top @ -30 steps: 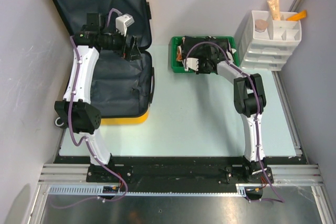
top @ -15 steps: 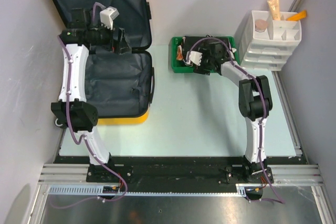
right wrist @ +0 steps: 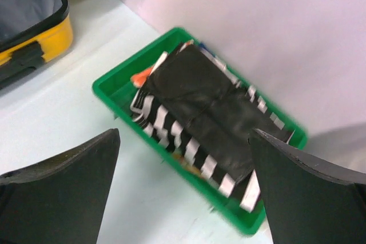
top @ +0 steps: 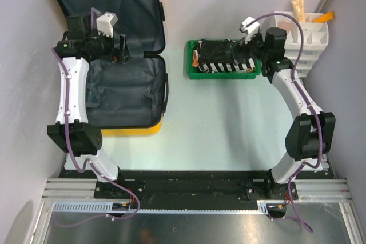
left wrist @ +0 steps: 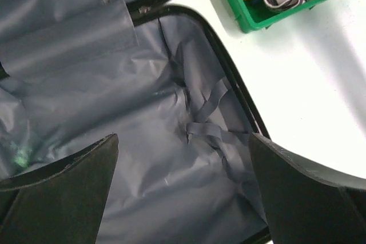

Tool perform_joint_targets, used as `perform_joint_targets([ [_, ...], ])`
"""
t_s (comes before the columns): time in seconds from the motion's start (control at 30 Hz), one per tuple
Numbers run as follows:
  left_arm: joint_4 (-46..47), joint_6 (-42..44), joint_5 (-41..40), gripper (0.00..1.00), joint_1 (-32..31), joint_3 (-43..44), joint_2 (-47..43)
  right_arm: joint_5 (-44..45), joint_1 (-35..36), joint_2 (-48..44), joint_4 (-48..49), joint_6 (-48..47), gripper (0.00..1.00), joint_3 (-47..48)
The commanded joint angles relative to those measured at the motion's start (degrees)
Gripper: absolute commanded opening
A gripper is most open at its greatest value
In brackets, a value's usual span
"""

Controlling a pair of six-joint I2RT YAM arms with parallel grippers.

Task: Open, take out, and arrange the luggage

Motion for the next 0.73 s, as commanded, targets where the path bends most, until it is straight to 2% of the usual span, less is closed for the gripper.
perform_joint_targets([
  [0.0, 1.63, -5.28, -4.01, 1.00, -0.66, -11.63, -4.22, -4.49, -3.39, -3.33, -6.13, 20.91, 1.00, -5.06],
  [0.1, 5.66, -4.75, -6.46, 1.00, -2.24, -20.95, -6.94, -4.14, -6.11, -7.99, -6.58, 27.07, 1.00, -13.21],
  [0.33, 16.55, -4.57, -13.58, 1.00, -7.78, -36.97, -14.67, -1.42, -7.43, -19.85, -7.54, 29.46, 1.00, -28.87],
  [0.53, 22.98, -5.10, -18.42, 1.00, -11.38, -45.33, -20.65, 2.10, -7.43, -28.21, -8.95, 29.72, 1.00, -34.78],
  [0.7, 25.45, -4.14, -19.21, 1.00, -12.18, -48.50, -23.29, 5.00, -7.43, -31.72, -10.44, 27.45, 1.00, -35.05],
])
